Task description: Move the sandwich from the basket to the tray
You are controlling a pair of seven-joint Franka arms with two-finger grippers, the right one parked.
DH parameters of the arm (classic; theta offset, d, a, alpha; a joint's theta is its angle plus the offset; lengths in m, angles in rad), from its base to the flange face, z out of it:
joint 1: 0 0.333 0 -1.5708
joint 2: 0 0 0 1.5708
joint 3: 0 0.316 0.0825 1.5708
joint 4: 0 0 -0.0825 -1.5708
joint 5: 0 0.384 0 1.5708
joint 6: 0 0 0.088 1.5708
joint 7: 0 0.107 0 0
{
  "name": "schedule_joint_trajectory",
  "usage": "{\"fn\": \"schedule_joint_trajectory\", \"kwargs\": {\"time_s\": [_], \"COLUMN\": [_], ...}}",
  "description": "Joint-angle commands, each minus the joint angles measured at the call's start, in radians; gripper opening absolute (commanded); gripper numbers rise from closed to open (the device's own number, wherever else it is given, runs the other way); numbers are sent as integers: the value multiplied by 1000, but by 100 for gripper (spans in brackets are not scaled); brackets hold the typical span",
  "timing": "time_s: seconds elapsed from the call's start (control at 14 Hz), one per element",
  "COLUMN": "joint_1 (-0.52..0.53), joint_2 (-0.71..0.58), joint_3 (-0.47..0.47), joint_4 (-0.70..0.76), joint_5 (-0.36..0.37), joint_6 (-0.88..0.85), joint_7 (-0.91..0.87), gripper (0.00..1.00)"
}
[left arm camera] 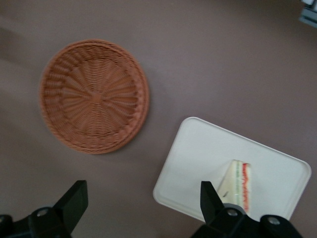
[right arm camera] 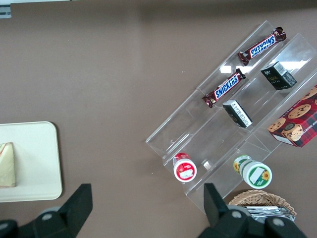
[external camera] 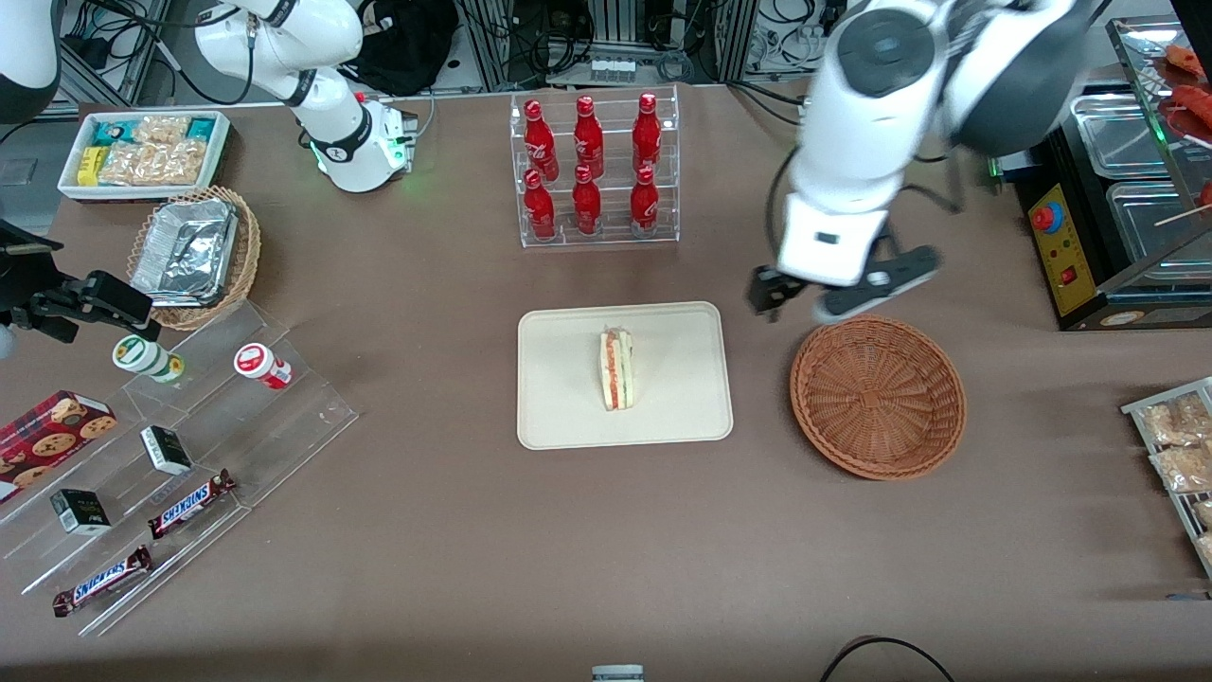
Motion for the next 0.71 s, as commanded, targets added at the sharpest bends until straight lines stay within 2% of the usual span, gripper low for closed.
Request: {"fn": "schedule_joint_trajectory", "kwargs": {"time_s": [0.0,0.43,0.64], "joint_1": [116,330,396], "joint_2": [-50,-119,-134], "joint_3": [-9,-9,-9], "joint_4": [-26,-26,-17], "joint_5": [-32,-72,-82], "joint_6": [-72,-232,-279], "joint_7": [166,602,762], "gripper": [100,100,100]}}
